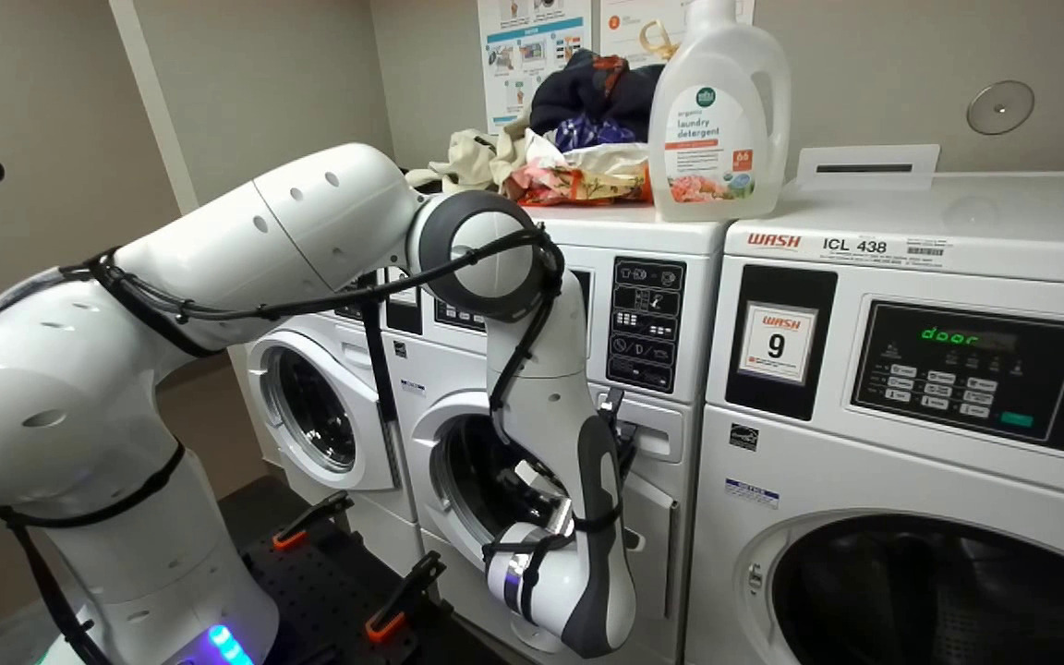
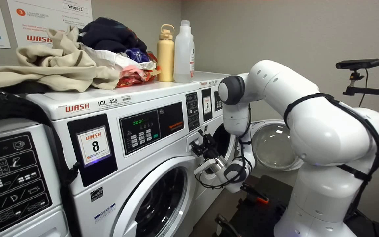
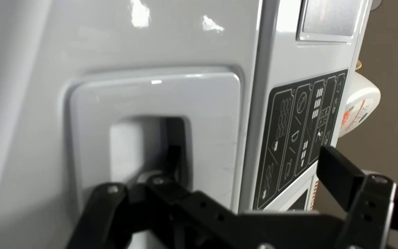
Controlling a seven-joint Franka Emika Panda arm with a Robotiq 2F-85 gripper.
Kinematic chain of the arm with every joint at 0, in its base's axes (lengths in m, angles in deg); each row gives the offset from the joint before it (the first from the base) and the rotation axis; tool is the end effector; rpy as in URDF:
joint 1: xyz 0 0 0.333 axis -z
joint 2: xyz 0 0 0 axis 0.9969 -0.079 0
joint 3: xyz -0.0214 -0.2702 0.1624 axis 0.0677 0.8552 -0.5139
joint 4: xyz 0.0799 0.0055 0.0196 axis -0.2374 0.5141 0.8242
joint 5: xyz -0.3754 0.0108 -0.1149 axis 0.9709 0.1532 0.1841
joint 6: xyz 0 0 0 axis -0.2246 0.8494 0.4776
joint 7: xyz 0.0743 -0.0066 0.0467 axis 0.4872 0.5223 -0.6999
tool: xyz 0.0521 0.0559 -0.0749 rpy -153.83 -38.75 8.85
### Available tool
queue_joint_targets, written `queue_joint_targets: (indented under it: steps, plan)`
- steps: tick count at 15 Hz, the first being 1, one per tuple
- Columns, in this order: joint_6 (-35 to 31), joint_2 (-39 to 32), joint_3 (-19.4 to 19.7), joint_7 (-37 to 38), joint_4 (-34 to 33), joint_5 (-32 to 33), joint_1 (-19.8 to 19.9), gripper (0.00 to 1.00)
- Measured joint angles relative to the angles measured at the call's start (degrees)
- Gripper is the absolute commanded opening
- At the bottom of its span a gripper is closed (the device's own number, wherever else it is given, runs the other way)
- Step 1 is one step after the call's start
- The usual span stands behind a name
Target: Open the object from the washing machine
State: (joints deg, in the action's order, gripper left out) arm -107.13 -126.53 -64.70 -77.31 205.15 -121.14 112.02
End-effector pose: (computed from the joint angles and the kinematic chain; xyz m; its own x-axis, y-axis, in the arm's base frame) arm 0.4157 -0.2188 -0.0159 0.0045 -0.9981 0.0608 0.5937 -0.0463 -0.8033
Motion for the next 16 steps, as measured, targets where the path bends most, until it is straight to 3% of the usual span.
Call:
queue_joint_targets:
  steps: [16]
  plan:
    - [12.24, -6.14, 0.21, -0.02, -0.75, 0.05, 1.92, 1.00]
